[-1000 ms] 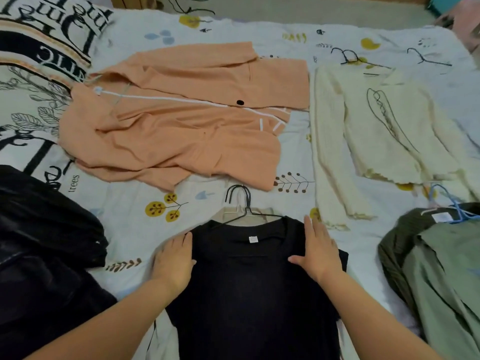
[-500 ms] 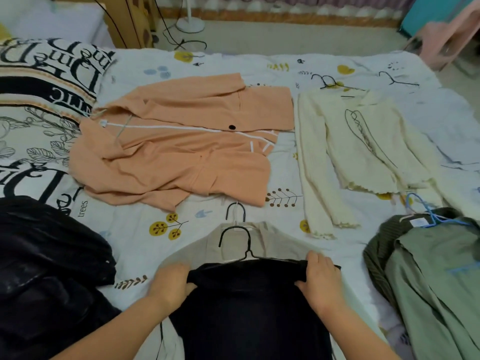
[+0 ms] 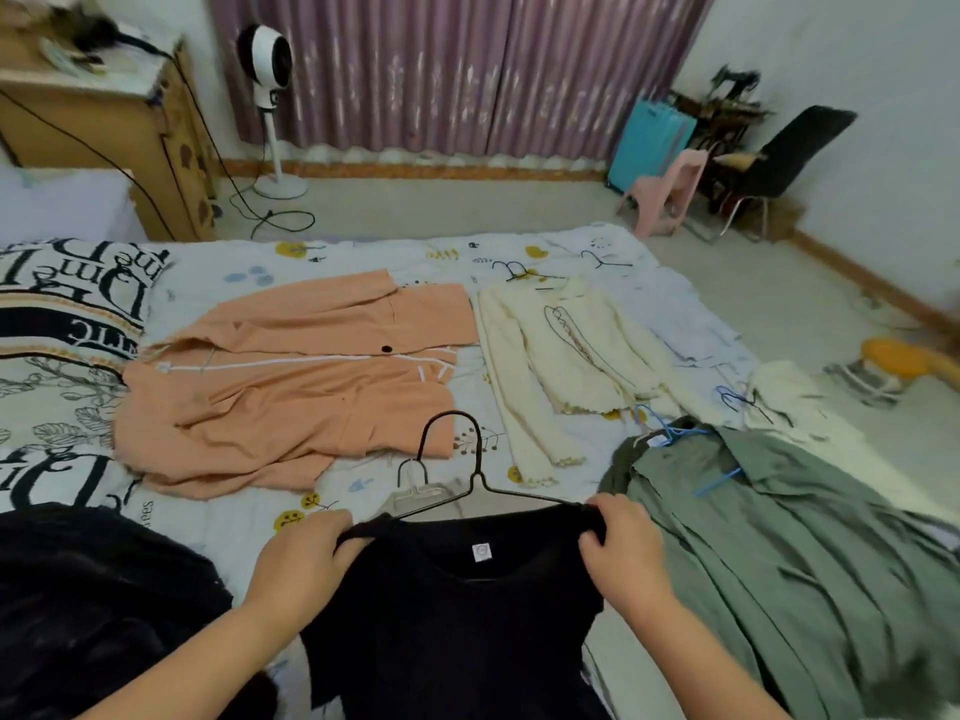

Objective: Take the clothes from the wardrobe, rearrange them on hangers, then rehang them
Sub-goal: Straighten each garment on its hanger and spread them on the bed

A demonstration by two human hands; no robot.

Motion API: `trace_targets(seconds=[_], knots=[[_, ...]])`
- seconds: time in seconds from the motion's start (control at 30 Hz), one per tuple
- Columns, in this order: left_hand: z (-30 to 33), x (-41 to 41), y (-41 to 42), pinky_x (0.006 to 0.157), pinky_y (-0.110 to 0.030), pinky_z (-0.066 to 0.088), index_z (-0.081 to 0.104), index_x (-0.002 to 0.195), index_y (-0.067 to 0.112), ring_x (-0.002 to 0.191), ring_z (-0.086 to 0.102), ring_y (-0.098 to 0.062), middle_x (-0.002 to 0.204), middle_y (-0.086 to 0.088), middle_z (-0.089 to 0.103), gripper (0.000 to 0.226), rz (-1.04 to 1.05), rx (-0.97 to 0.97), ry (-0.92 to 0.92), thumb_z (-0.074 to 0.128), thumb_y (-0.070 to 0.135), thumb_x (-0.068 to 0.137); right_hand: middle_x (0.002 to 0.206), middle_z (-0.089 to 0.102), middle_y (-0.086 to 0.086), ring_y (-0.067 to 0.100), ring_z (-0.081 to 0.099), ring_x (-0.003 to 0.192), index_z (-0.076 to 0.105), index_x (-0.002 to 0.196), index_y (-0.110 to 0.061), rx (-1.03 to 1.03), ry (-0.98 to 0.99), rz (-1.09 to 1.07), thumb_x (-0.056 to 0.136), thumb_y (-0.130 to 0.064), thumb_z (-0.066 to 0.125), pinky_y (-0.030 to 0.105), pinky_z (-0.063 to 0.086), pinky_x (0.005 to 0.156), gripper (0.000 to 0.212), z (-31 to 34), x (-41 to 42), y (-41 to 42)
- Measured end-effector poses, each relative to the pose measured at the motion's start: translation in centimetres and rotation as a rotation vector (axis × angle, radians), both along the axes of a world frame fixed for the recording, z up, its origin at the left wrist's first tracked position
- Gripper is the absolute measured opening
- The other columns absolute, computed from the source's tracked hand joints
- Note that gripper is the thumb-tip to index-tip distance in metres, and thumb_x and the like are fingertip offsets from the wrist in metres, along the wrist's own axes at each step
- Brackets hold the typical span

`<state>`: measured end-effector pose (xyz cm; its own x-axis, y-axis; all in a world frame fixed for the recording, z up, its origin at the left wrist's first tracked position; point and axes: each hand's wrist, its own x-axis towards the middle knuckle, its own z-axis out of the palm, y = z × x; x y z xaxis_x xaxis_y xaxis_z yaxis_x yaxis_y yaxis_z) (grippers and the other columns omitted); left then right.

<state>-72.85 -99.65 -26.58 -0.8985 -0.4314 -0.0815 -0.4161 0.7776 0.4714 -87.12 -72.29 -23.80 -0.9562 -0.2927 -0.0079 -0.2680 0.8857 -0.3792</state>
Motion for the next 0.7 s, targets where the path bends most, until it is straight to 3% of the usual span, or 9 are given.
trace_targets(seconds=[0.13,0.27,0.37,0.43,0.53,0.6,0.7], knots=[[4.9,2.3,1.8,0.049,-0.023,0.029,0.042,0.063,0.022,0.058,0.049,-0.008,0.059,0.006,0.051,0.034,-0.073,0.007,0.087,0.054,0.040,0.089,0.097,0.055,-0.003,0.018,0.049,0.100,0.062,0.107,-0.015,-0.159,0.008,-0.103,0.083,-0.010,0.051,0.037,0.039,0.094,0.026,5.4,4.9,3.0],[9.8,3.9,4.1,0.054,-0.029,0.031,0.046,0.072,0.023,0.065,0.047,-0.012,0.064,0.010,0.050,0.023,-0.131,-0.018,0.216,0.060,0.034,0.086,0.093,0.059,-0.001,0.020,0.053,0.096,0.068,0.099,-0.011,-0.305,0.087,-0.177,0.085,-0.003,0.051,0.036,0.040,0.090,0.024,10.1,9.0,6.8],[13.4,4.5,6.5,0.059,-0.030,0.034,0.054,0.087,0.029,0.080,0.055,-0.017,0.079,0.009,0.058,0.006,-0.216,-0.009,0.270,0.058,0.033,0.088,0.073,0.054,-0.004,0.018,0.051,0.078,0.065,0.074,-0.017,-0.399,0.158,-0.196,0.091,-0.004,0.048,0.037,0.039,0.076,0.027,13.1,11.9,9.9],[15.6,4.4,8.3,0.066,-0.031,0.039,0.048,0.078,0.036,0.088,0.056,-0.018,0.086,0.008,0.059,0.013,-0.314,-0.033,0.247,0.051,0.035,0.091,0.066,0.047,-0.003,0.017,0.047,0.070,0.053,0.062,-0.019,-0.417,0.183,-0.219,0.094,-0.008,0.049,0.034,0.034,0.069,0.033,14.8,13.5,12.1],[18.5,3.9,11.1,0.072,-0.031,0.042,0.042,0.071,0.033,0.087,0.054,-0.016,0.083,0.008,0.056,0.024,-0.412,-0.061,0.249,0.045,0.034,0.094,0.075,0.052,-0.003,0.014,0.050,0.077,0.060,0.076,-0.018,-0.417,0.177,-0.254,0.094,-0.013,0.052,0.027,0.034,0.068,0.021,16.9,15.2,15.6],[20.0,3.3,13.1,0.074,-0.033,0.044,0.043,0.067,0.032,0.083,0.053,-0.015,0.078,0.008,0.055,0.027,-0.472,-0.083,0.279,0.045,0.032,0.094,0.077,0.054,-0.002,0.013,0.051,0.076,0.057,0.073,-0.022,-0.438,0.192,-0.271,0.092,-0.013,0.054,0.022,0.036,0.067,0.021,18.0,16.2,18.3],[21.9,2.6,16.8,0.063,-0.028,0.036,0.041,0.065,0.031,0.074,0.048,-0.011,0.071,0.010,0.048,0.029,-0.515,-0.159,0.322,0.045,0.035,0.093,0.073,0.057,-0.004,0.009,0.052,0.071,0.057,0.072,-0.021,-0.469,0.205,-0.297,0.088,-0.011,0.059,0.013,0.037,0.064,0.020,19.3,17.8,22.5]])
